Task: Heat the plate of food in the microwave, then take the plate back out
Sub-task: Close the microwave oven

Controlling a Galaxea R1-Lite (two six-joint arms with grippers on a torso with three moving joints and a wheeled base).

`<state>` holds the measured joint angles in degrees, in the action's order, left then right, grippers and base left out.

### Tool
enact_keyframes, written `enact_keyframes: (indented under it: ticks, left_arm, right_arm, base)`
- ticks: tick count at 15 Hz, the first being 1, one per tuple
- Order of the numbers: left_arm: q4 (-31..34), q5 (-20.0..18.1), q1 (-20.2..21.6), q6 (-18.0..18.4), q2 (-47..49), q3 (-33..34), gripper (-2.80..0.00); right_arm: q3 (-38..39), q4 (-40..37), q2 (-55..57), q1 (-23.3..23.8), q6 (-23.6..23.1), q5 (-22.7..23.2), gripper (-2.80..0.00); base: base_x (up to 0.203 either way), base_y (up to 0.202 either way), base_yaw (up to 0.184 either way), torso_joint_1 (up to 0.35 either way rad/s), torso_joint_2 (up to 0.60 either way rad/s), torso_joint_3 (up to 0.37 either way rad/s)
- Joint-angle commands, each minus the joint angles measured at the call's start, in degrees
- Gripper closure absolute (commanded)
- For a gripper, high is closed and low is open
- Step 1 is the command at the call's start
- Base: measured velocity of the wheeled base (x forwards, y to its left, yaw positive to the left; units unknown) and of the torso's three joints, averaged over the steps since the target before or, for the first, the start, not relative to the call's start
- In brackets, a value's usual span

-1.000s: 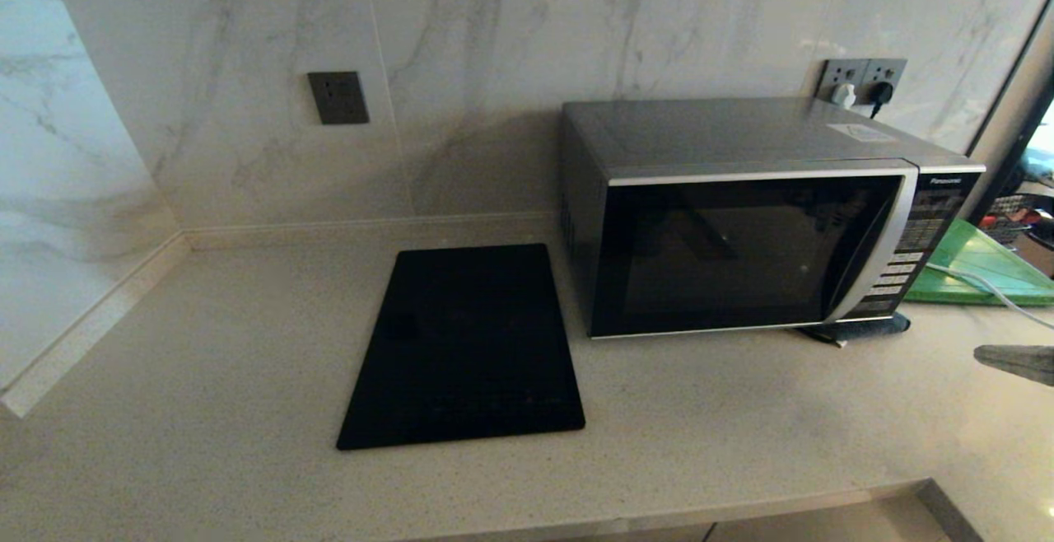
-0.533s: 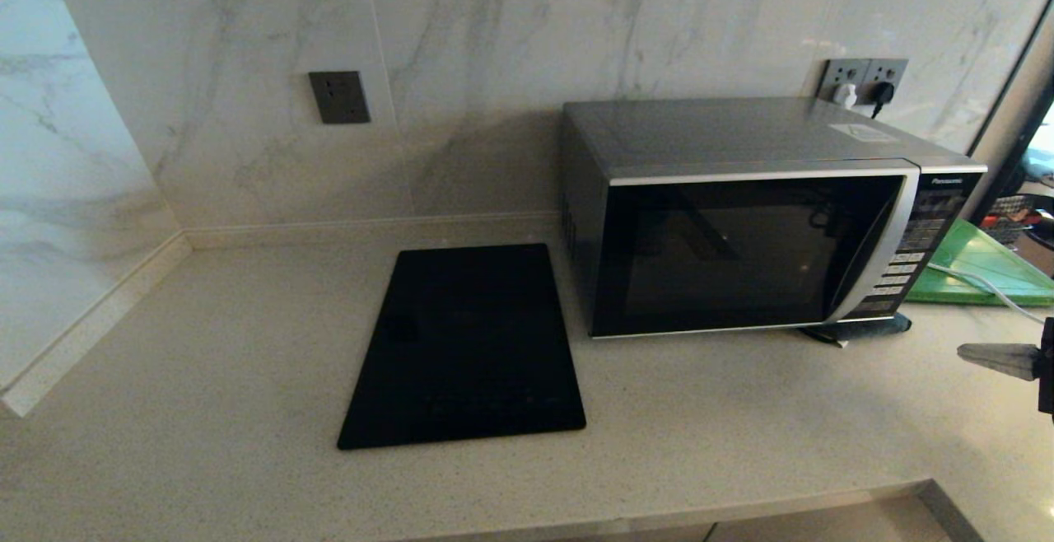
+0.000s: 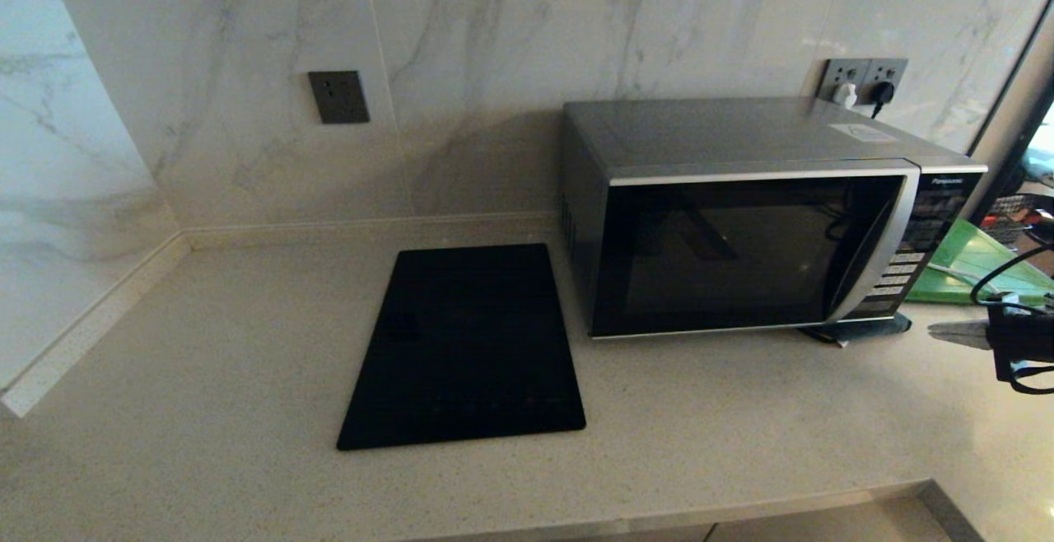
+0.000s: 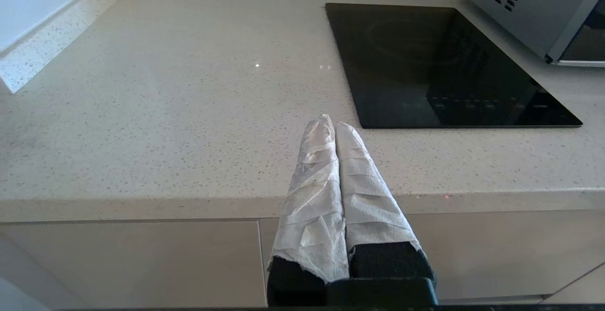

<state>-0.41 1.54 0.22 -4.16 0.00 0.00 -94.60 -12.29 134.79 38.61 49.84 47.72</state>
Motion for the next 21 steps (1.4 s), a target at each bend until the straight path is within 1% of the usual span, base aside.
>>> enact_keyframes:
  ticks: [1, 4, 7, 10, 21]
  left_arm:
    - [-0.02, 0.05, 0.04, -0.06, 0.09, 0.0, 0.0]
    - [-0.02, 0.05, 0.04, -0.06, 0.09, 0.0, 0.0]
    - [-0.02, 0.05, 0.04, -0.06, 0.09, 0.0, 0.0]
    - [-0.02, 0.05, 0.04, -0.06, 0.09, 0.0, 0.0]
    - [-0.02, 0.05, 0.04, -0.06, 0.09, 0.0, 0.0]
  right_arm:
    - [0.56, -0.1, 0.03, -2.04, 1.4, -0.44, 0.0]
    - [0.47, 0.05, -0.14, -2.47, 1.37, 0.25, 0.0]
    - [0.46, 3.23, 0.29, -2.57, 0.44, 5.17, 0.0]
    - [0.18, 5.19, 1.14, -3.1, 0.41, 6.72, 0.0]
    - [-2.59, 8.05, 4.51, -4.67, 0.52, 6.95, 0.0]
  base:
    - [0.0, 0.0, 0.0, 0.0, 0.0, 0.0]
    - [0.0, 0.0, 0.0, 0.0, 0.0, 0.0]
    - [0.0, 0.0, 0.0, 0.0, 0.0, 0.0]
    - [0.0, 0.0, 0.0, 0.0, 0.0, 0.0]
    - [0.0, 0.0, 0.0, 0.0, 0.0, 0.0]
